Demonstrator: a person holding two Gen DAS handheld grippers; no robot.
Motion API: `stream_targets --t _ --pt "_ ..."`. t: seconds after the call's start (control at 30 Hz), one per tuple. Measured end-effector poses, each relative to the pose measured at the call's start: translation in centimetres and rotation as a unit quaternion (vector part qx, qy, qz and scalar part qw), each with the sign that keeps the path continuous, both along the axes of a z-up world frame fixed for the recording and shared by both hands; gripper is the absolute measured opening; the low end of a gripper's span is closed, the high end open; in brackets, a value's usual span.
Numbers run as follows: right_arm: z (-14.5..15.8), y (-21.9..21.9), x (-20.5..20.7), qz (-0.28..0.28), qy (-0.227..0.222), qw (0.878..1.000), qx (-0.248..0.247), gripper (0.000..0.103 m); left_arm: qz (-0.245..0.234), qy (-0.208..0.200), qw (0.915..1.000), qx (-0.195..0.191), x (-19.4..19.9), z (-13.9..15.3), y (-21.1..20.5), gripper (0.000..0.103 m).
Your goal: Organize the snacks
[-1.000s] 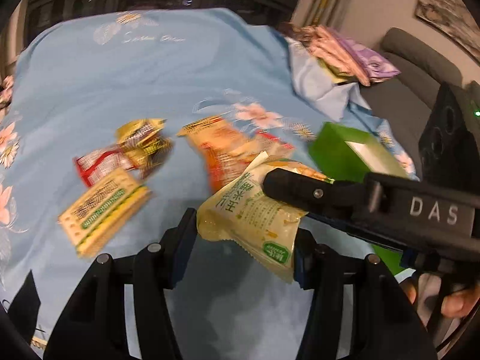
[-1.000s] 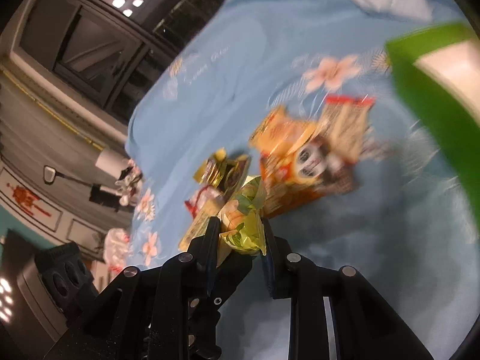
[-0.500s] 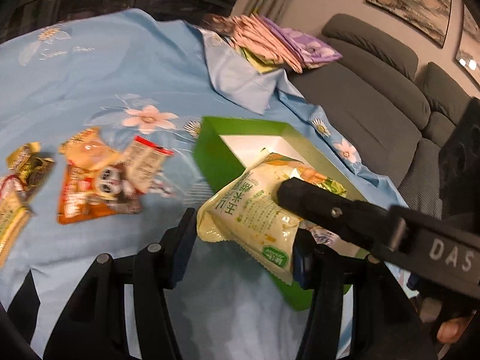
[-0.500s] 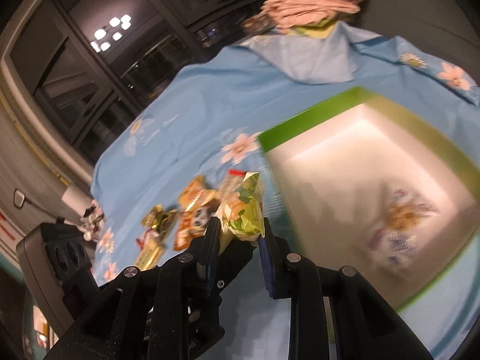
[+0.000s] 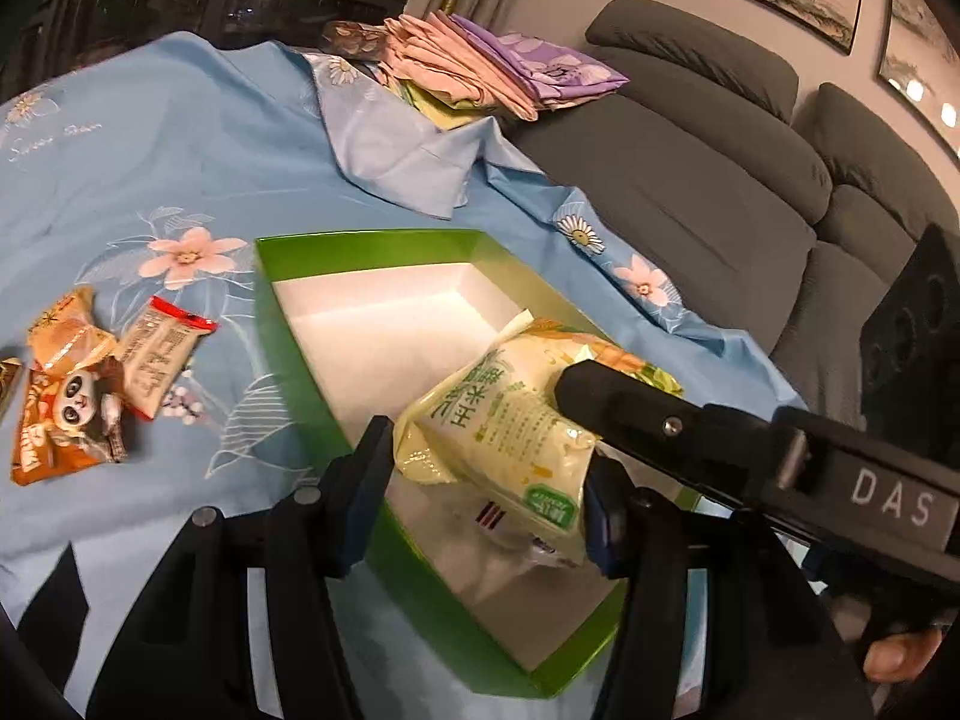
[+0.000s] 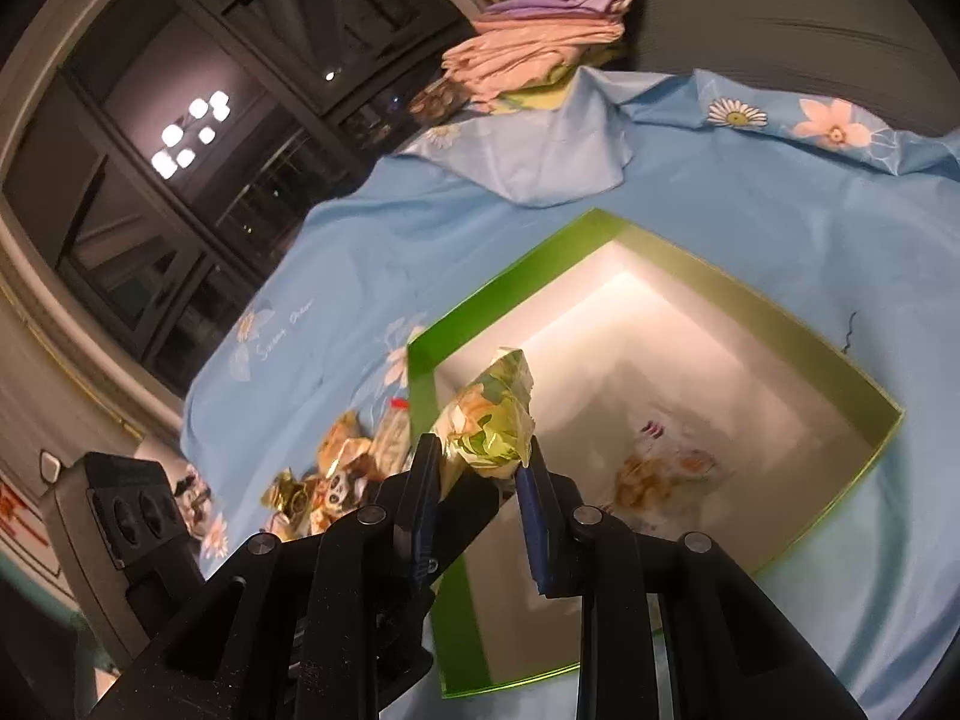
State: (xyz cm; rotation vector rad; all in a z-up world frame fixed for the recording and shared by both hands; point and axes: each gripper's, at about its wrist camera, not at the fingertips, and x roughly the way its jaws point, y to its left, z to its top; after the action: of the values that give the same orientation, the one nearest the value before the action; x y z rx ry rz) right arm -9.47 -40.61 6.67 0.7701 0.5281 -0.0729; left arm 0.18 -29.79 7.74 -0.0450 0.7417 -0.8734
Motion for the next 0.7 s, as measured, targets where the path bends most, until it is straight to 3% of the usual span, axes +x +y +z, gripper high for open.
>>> stream_targets --t 0.2,0.33,0.4,0.47,0.53,0.63,0.7 --pt "-0.9 -0.7 0.0 -0.014 0.003 0.999 0.029 0.027 0.007 -0.01 0.9998 0.017 -0.3 -0.3 -0.5 0.056" --pt "-1.3 -0.7 0.2 -0.036 0.015 0.999 0.034 0.028 0.014 -0.034 0.9986 0.037 -0.9 -0.1 -0.7 0.068" --pt "-1.6 -1.0 0.0 -0.045 0.019 0.997 0.054 0.038 0.028 -0.055 0.9972 0.043 -1.2 0.0 -0.5 0.084" --pt "-1.8 -1.4 -0.4 -0.057 0.017 0.996 0.071 0.064 0.045 -0.079 0.9949 0.043 -1.6 0.4 -0.2 0.101" --pt "-1.9 -1.8 -1.1 -0.076 0.009 0.994 0.081 0.078 0.049 -0.096 0.9938 0.026 -2.0 1.0 0.5 0.103" --pt "-2.0 -2.4 -1.7 -0.086 -0.004 0.991 0.107 0.083 0.043 -0.101 0.994 0.005 -2.4 1.9 1.8 0.103" --pt "-2.2 -2.6 -2.0 -0.084 -0.01 0.989 0.125 0.084 0.052 -0.115 0.9919 0.012 -2.6 2.1 2.6 0.103"
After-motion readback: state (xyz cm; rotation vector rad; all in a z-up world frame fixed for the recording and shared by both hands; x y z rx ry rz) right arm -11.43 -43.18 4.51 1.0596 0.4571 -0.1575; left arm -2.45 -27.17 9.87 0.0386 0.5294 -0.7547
